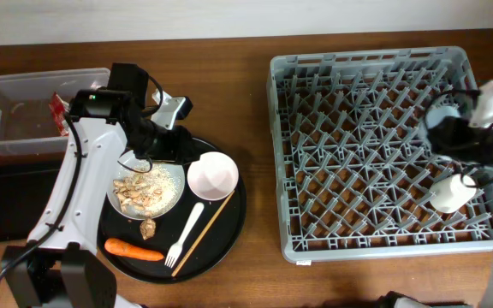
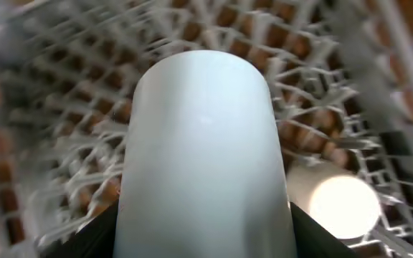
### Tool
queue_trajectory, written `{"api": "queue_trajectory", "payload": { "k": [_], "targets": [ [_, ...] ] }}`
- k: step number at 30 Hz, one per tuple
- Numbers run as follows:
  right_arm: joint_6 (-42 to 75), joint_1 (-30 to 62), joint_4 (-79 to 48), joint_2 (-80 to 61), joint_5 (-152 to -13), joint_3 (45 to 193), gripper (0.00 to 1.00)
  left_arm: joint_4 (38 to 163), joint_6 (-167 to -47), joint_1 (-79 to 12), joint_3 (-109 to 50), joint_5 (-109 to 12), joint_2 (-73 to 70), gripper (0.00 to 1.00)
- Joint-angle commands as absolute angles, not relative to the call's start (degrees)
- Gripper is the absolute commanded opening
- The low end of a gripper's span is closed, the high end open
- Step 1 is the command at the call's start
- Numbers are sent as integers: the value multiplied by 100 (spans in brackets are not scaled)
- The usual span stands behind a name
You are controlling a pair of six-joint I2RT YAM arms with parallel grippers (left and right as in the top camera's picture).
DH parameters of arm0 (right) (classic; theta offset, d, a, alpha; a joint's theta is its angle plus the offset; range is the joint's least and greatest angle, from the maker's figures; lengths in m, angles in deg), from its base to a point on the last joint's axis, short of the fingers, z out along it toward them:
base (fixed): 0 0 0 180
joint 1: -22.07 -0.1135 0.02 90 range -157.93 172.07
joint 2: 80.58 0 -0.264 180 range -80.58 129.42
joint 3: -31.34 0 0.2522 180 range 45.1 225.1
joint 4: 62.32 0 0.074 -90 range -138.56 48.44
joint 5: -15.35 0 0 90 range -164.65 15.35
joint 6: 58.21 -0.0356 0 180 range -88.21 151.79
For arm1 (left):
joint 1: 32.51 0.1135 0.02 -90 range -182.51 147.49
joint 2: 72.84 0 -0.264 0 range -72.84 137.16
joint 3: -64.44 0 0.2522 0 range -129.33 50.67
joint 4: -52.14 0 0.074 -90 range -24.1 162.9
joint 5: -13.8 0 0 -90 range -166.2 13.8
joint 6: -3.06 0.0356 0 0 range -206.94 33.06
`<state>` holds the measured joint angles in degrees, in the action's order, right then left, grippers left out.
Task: Sort waste into correct bins and load items into the dishwasher rack
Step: 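Place the blue cup in the rack with the right gripper, then grasp the pink cup on the tray with the right gripper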
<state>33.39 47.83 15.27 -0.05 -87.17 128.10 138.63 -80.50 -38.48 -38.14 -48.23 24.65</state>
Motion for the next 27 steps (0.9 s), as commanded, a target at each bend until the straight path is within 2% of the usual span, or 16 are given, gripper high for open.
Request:
{"api": "queue_trajectory", "payload": {
  "k": [1, 7, 9, 14, 15, 16, 17, 18, 25, 27],
  "targets": [
    [3119, 5108, 1508, 588, -7956, 13070, 38, 13863, -8094, -3835, -3845, -5219, 2378, 35],
    [2911, 5143, 1245, 1309, -7359, 13079, 39, 13865, -8109, -3835, -3845, -5226, 2378, 35],
    [2911, 5139, 1191, 1497, -7453, 13079, 45, 13865, -8109, -3835, -3845, -5226, 2378, 35],
    [2913, 5135, 1204, 1912, -7810, 13077, 46, 13865, -8109, -3835, -3845, -5223, 2378, 35],
    [2913, 5135, 1186, 1973, -7812, 13077, 52, 13865, -8109, -3835, -3845, -5223, 2378, 35],
    [2913, 5135, 1162, 2024, -7827, 13077, 75, 13865, -8109, -3835, -3845, -5223, 2378, 35],
    [2913, 5135, 1123, 2028, -7877, 13077, 90, 13865, -8109, -3835, -3845, -5226, 2378, 35],
    [2913, 5135, 1103, 2028, -7904, 13079, 98, 13865, -8109, -3835, -3845, -5223, 2378, 35],
    [2848, 5093, 1302, 1696, -8909, 13315, 99, 13917, -8109, -3835, -3845, -5232, 2378, 35],
    [3003, 4815, 1468, 1307, -9230, 13448, 99, 14055, -8382, -3833, -3845, -5752, 2378, 35]
  ]
}}
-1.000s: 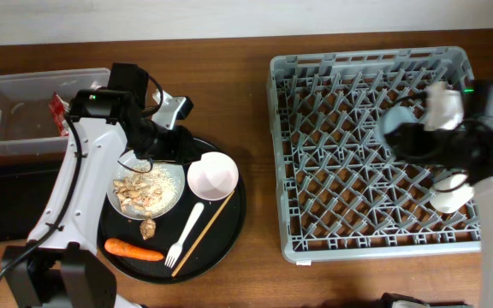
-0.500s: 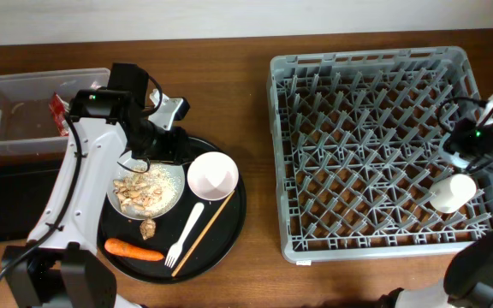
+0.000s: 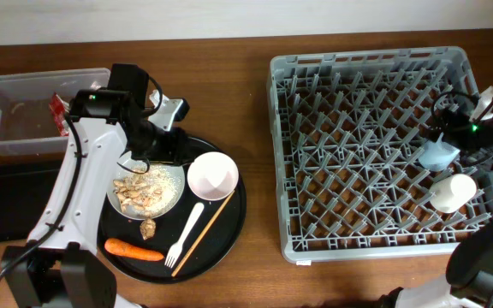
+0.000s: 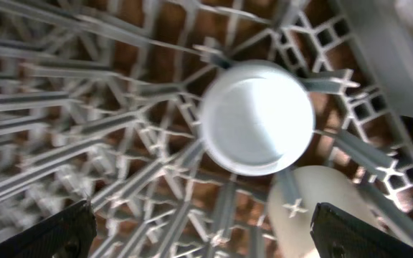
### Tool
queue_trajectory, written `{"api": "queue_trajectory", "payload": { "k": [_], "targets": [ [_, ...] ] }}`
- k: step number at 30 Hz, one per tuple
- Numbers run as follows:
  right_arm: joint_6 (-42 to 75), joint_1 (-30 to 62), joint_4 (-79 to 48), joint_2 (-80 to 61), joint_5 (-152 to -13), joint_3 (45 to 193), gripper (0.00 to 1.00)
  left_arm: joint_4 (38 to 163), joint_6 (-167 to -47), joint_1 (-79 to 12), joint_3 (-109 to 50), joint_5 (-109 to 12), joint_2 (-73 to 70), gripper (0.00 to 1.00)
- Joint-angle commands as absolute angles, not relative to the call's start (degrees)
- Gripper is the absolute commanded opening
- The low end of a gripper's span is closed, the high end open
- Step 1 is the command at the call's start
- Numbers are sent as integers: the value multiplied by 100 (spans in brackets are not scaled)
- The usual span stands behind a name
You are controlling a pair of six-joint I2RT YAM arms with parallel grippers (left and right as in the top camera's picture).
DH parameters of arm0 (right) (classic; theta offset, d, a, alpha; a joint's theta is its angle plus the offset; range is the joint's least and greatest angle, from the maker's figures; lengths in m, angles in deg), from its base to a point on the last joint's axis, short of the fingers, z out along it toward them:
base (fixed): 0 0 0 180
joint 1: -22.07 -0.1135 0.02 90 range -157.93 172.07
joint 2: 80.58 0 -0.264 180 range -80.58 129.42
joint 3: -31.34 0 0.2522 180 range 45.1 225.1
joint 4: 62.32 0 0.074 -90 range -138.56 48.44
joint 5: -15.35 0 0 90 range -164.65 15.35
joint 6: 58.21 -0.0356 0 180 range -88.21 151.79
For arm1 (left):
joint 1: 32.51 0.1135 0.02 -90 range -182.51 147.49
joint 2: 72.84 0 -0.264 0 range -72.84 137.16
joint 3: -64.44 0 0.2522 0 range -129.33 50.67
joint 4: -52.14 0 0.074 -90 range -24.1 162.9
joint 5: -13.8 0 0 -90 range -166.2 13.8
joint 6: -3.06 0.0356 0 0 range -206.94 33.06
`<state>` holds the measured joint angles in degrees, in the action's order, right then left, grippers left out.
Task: Sort waste into correct bins and load items into the dishwasher rack
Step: 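Grasp the pink cup on the tray with the right gripper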
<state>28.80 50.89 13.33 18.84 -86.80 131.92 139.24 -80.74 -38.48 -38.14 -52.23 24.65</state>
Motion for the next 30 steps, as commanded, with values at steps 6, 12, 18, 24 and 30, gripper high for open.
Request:
{"api": "queue_trajectory", "payload": {
  "k": [6, 12, 18, 24, 30],
  "targets": [
    [3304, 2333, 1744, 684, -9375, 13457, 99, 14306, -9702, -3258, -3845, -6976, 2135, 36],
    [3206, -498, 902, 1211, -9139, 13457, 99, 14508, -9805, -2010, -3823, -7005, 1978, 61],
    [2653, -1521, 34, 2669, -8583, 13455, 82, 14503, -9803, -1883, -3823, -7005, 1978, 68],
    [2102, -1547, -558, 3632, -8424, 13455, 61, 14503, -9803, -1883, -3823, -7005, 1978, 68],
    [2030, -1547, -551, 3906, -8426, 13442, 38, 14488, -9803, -1883, -3823, -7005, 1978, 68]
  ]
}}
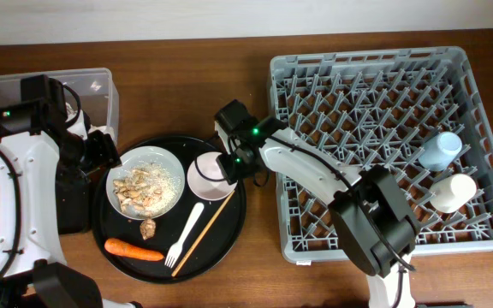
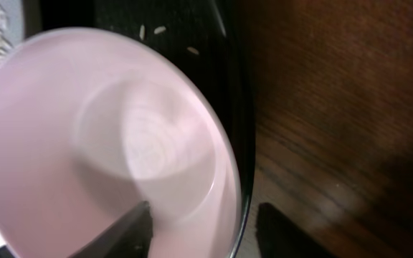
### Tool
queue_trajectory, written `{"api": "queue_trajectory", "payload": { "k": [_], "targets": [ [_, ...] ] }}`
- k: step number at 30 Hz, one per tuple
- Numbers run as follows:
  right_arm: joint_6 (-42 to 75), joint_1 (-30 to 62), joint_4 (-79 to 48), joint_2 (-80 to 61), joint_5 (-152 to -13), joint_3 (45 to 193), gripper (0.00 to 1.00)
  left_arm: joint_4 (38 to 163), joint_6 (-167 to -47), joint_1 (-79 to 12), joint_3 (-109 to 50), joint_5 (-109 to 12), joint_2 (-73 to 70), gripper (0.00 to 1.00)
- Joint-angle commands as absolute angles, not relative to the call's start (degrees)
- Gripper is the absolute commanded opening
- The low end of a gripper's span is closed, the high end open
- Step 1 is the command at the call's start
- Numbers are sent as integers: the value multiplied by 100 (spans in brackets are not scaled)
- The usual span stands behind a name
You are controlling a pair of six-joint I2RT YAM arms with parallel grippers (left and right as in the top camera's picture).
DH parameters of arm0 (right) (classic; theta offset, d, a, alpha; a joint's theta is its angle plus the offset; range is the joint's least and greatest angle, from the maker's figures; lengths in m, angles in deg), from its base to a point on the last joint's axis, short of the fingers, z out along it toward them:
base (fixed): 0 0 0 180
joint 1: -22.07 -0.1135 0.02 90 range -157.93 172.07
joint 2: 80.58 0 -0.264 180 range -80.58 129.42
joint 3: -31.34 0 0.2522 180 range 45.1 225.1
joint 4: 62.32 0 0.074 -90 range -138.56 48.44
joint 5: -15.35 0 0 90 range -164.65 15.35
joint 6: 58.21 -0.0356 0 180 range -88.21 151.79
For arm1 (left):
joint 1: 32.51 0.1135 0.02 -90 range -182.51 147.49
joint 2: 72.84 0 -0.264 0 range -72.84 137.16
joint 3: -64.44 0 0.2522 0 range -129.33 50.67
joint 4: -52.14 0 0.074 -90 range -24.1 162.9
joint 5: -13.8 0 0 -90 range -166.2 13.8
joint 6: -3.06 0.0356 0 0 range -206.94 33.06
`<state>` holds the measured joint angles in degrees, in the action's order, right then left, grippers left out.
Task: Sort waste into correct bins and load items into the dishwasher rack
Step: 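Grasp the pink cup on the tray with the right gripper, then place the pink cup in the rack's back area with the right gripper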
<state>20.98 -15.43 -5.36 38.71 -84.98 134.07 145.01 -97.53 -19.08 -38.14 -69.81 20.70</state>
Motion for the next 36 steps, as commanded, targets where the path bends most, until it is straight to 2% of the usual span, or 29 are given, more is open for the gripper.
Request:
{"api": "queue_trajectory", "payload": {
  "k": [1, 4, 6, 11, 13, 17, 20, 25, 26, 27, 30, 36],
  "targets": [
    [2030, -1547, -543, 3906, -8426, 13442, 30, 14486, -9803, -1883, -3823, -7005, 1978, 68],
    [2030, -1547, -444, 3908, -8424, 13420, 25, 14486, -9803, -1883, -3823, -7005, 1978, 68],
    [2030, -1547, -440, 3908, -8426, 13402, 16, 14486, -9803, -1883, -3823, -7005, 1978, 68],
    [2030, -1541, -449, 3906, -8424, 13404, 4, 14486, -9803, -1883, -3823, -7005, 1978, 68],
    [2032, -1503, -405, 3895, -8400, 13470, 4, 14486, -9803, -1883, -3823, -7005, 1978, 68],
    [2100, -1165, 649, 3368, -7665, 14635, 4, 14477, -9803, -1883, -3823, -7005, 1978, 69],
    [2100, -797, 1545, 2693, -6544, 15767, 4, 14462, -9803, -1883, -3823, -7005, 1978, 69],
    [2402, 219, 1755, 2336, -4271, 15780, 4, 14462, -9803, -1883, -3823, -7005, 1978, 68],
    [2341, 405, 1781, 2360, -3718, 15776, 4, 14462, -9805, -1883, -3823, -7003, 1978, 69],
    [1779, 754, 1803, 2417, -2345, 15776, 4, 14462, -9805, -1883, -3823, -7003, 1978, 69],
    [1313, 1216, 1746, 2509, -859, 15769, 4, 14459, -9805, -1883, -3823, -7003, 1978, 69],
    [1285, 1823, 1654, 3449, -339, 15743, 4, 14451, -9805, -1883, -3823, -7005, 1978, 68]
  ]
}}
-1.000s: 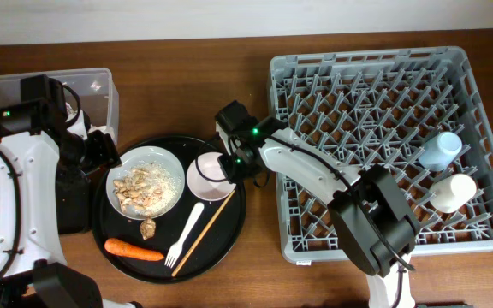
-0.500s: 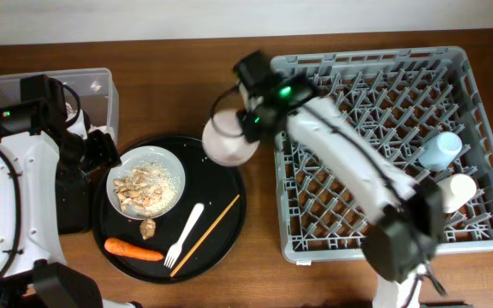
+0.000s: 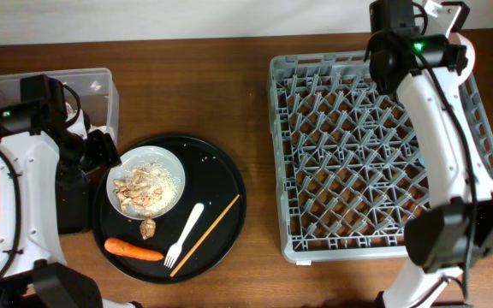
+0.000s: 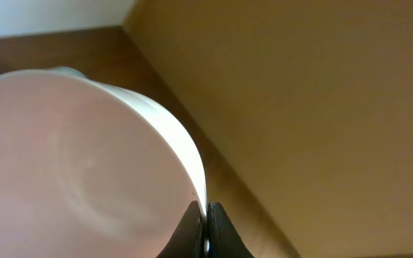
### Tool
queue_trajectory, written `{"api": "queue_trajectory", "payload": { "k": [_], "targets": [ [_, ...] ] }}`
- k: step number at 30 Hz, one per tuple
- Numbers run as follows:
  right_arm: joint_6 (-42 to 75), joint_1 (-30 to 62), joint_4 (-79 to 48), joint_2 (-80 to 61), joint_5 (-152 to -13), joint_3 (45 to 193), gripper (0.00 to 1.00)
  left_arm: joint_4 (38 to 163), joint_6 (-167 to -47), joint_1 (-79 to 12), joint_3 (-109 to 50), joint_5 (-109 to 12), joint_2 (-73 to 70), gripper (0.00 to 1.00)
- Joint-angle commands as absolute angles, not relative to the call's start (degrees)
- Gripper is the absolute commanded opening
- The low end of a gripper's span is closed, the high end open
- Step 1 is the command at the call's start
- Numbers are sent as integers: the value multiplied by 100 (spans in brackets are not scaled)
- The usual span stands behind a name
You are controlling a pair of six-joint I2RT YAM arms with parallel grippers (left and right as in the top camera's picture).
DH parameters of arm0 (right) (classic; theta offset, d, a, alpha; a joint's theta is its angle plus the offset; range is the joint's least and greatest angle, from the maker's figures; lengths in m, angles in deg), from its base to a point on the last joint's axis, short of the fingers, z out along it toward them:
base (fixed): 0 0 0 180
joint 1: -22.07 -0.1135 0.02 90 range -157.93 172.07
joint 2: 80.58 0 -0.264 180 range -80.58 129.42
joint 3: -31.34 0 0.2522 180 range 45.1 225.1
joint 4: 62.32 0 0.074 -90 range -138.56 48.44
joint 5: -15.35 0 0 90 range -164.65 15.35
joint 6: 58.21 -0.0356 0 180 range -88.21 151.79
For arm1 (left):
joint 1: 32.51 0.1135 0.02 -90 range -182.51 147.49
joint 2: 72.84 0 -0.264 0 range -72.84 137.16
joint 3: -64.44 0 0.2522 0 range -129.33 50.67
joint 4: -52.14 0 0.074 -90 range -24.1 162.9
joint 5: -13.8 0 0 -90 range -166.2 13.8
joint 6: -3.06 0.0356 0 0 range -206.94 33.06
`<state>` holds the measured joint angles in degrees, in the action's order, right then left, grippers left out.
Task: Sort waste into correct bins and load items into the dishwasher rack
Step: 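Place the pink cup in the rack's back area with the right gripper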
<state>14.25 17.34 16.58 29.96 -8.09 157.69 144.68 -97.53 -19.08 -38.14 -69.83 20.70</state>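
A pink bowl (image 4: 70,165) fills the right wrist view, and my right gripper (image 4: 206,226) is shut on its rim. In the overhead view the right arm (image 3: 418,51) reaches over the far right corner of the grey dishwasher rack (image 3: 358,154). The bowl is off the black tray (image 3: 221,184). On the tray are a white plate of food scraps (image 3: 148,188), a carrot (image 3: 133,250), a white fork (image 3: 185,233), a chopstick (image 3: 208,233) and a small food scrap (image 3: 148,228). My left gripper (image 3: 101,151) hangs at the plate's left edge; its jaws are unclear.
A clear plastic bin (image 3: 24,103) with some waste stands at the far left. Below it, under the left arm, lies a black bin. The right arm's links cover the rack's right side. A wall is close behind the right gripper.
My right gripper was at the pink bowl's rim on the tray. Now it is shut on that rim, and the bowl is off the tray, up by the rack's far right corner. The left arm has not moved.
First my right gripper held a pale blue cup over the rack's right side, and my left gripper hovered over the plate. Then the cup stood mouth-down beside a white cup. Then the right gripper was at the pink bowl and the left by the plate's left edge. Now the bowl is held.
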Motion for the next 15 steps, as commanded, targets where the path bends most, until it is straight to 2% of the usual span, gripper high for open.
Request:
{"api": "queue_trajectory", "payload": {
  "k": [1, 6, 15],
  "targets": [
    [1283, 1830, 1639, 3654, -341, 15741, 4, 14442, -9803, -1883, -3823, -7005, 1978, 69],
    [1276, 1758, 1619, 4476, -400, 15739, 4, 14435, -9805, -1883, -3823, -7005, 1978, 69],
    [1023, 1419, 1553, 4649, -1333, 15437, 4, 14418, -9803, -1883, -3823, -7005, 1978, 68]
  ]
}}
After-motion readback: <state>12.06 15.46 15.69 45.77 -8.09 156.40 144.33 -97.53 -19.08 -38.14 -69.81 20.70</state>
